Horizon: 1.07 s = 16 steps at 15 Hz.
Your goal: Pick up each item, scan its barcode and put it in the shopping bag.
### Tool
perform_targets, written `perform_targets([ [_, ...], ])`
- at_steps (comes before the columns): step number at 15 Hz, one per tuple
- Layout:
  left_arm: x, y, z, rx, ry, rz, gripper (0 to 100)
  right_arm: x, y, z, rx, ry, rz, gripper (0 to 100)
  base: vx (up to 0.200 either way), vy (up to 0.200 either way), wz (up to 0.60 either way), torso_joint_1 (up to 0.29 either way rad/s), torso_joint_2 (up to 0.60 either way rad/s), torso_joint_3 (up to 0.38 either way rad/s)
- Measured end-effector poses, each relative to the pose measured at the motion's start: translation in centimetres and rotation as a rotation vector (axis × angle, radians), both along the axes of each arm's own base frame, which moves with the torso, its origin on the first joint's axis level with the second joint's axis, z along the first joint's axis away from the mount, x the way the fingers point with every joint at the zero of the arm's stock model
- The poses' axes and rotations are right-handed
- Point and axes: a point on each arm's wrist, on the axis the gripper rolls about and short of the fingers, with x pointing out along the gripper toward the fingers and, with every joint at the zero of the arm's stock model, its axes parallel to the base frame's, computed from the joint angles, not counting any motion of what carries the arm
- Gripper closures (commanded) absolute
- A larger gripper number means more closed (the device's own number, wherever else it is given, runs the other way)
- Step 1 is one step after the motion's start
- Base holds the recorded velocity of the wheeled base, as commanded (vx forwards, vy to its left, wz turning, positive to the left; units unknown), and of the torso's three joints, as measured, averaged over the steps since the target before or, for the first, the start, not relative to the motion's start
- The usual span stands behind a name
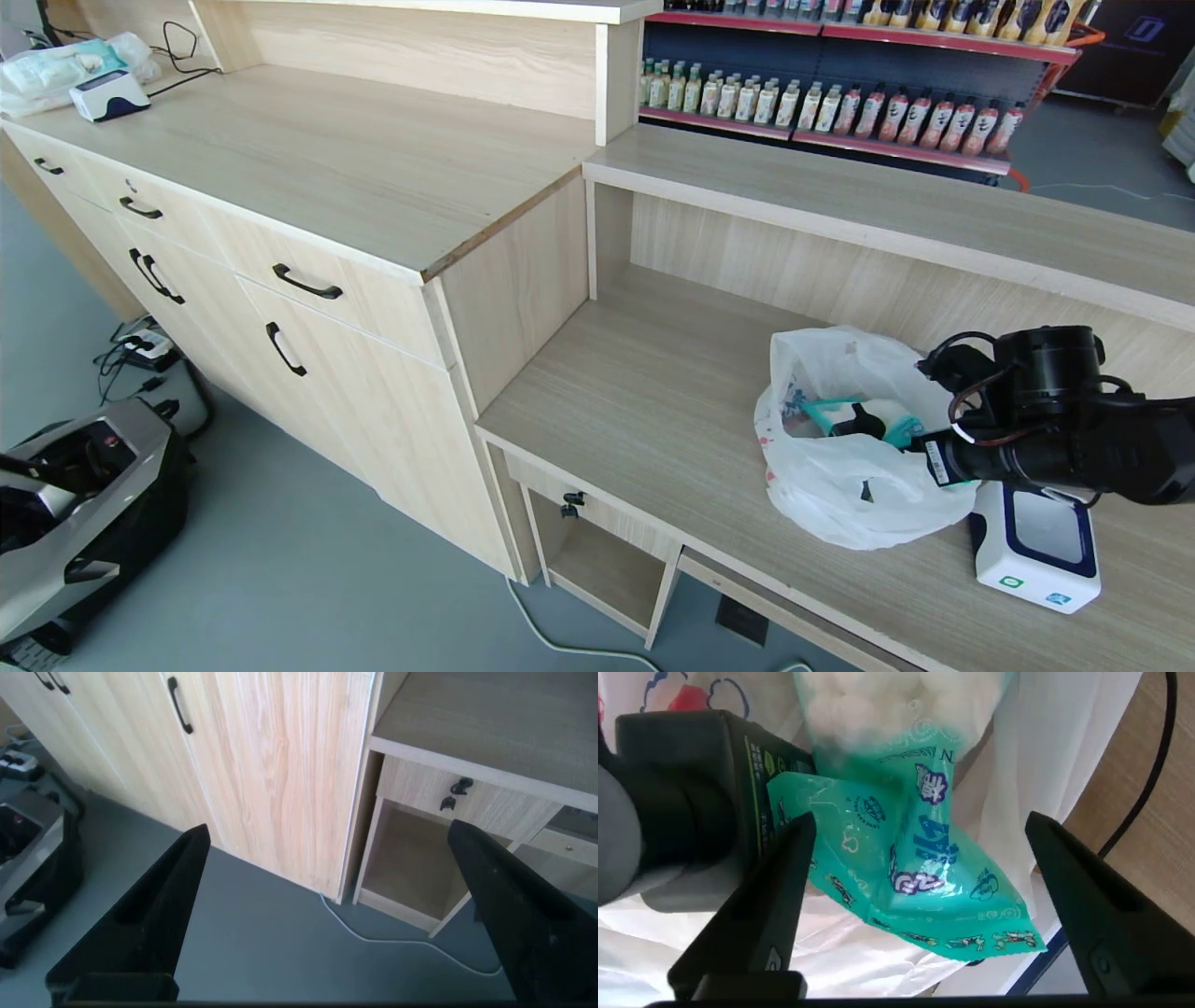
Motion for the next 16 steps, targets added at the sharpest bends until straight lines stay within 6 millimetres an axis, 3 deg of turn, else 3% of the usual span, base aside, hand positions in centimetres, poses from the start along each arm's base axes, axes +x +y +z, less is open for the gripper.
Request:
perform_targets([
  [2,0.0,0.0,0.0,0.000,0.000,0.000,0,0.1,0.0,1.3,-0.002,-0.044,0.006,0,0.000,0.000,0.00,0.000,0.00,0.000],
  [6,0.0,0.0,0.0,0.000,0.000,0.000,0,-1.4,1.0,6.3,-0.033,-0.206,0.047,0,0.000,0.000,0.00,0.000,0.00,0.000],
  [11,0.0,0.0,0.0,0.000,0.000,0.000,0,-4.6,-1.4,12.4,-0.177,-0.421,0.022,0,0.000,0.000,0.00,0.000,0.00,0.000],
  [16,0.0,0.0,0.0,0.000,0.000,-0.001,0,-8.0,-1.8,17.5,-0.255,-0.639,0.153,0,0.000,0.000,-0.60,0.002,0.00,0.003],
])
